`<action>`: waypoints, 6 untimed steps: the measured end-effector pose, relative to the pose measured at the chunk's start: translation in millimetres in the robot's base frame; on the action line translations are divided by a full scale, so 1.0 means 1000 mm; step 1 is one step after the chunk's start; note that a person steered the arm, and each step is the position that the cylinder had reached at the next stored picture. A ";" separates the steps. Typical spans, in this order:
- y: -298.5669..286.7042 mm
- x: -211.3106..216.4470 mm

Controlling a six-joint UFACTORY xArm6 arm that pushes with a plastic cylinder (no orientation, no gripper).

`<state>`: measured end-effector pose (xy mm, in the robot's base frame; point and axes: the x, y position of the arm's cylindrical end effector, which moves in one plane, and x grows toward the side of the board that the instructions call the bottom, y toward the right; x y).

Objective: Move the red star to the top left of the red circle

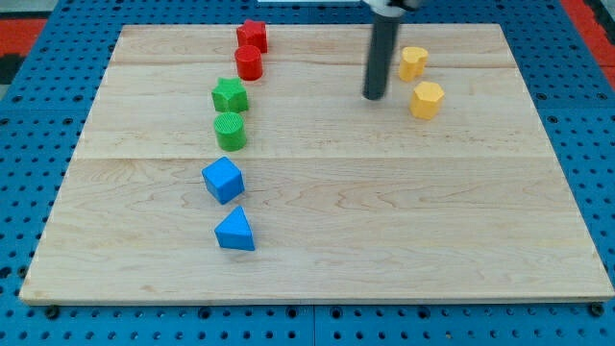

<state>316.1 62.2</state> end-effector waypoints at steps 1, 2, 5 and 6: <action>-0.016 -0.053; -0.042 -0.111; -0.183 -0.125; -0.243 -0.121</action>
